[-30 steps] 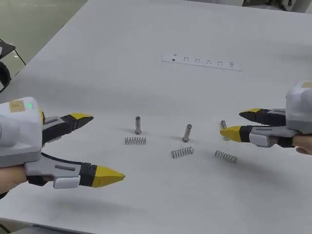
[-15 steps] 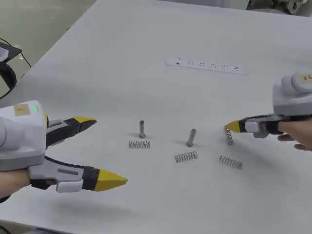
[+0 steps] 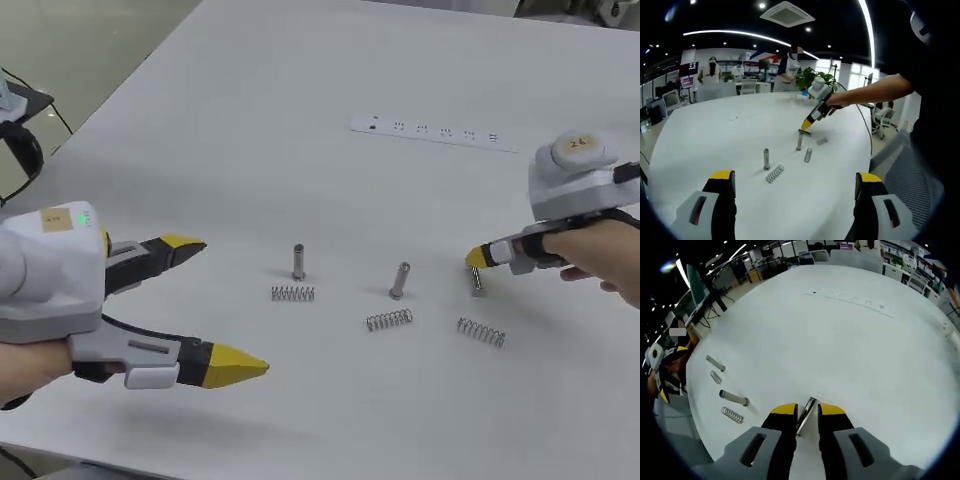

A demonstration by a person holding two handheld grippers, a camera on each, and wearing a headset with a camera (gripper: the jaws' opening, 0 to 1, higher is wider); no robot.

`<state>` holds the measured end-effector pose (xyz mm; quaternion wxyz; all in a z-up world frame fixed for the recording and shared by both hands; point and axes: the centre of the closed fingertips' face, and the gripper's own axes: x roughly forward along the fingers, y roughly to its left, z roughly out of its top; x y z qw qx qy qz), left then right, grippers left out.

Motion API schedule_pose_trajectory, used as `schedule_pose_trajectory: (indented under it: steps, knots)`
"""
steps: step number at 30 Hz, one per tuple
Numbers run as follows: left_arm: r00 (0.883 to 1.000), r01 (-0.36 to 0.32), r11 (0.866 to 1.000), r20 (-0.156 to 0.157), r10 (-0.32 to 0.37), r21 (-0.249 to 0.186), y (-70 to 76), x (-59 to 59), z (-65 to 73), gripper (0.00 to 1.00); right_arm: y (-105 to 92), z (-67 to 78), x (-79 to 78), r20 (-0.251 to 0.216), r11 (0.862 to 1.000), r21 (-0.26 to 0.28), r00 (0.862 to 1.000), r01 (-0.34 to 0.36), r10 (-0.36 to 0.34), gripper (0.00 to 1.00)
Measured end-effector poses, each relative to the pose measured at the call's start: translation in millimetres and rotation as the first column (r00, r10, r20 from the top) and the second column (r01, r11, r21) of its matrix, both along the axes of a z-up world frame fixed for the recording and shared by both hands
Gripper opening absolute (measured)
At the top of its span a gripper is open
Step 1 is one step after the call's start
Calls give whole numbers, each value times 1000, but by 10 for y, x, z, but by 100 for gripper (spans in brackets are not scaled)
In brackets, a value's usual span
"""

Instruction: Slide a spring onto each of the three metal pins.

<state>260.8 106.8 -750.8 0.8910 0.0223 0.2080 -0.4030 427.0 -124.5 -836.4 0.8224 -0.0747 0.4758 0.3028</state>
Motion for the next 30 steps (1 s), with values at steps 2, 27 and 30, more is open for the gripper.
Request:
schedule_pose_trajectory:
  steps: [2, 27, 30]
  knots:
    - [1000, -1, 1000, -1, 1, -2, 1, 5, -4, 97, -8, -40, -6, -19, 1000, -20, 1000, 6, -6, 13]
    - [1000, 3, 1000, -11, -3, -8, -23, 3, -50, 96, -71, -83, 2, -21, 999, 16, 999, 34, -34, 5]
    - [1000, 3, 1000, -13, -3, -8, -43, 2, -51, 96, -84, 2, -76, 9, 999, 36, 1000, 27, -27, 5]
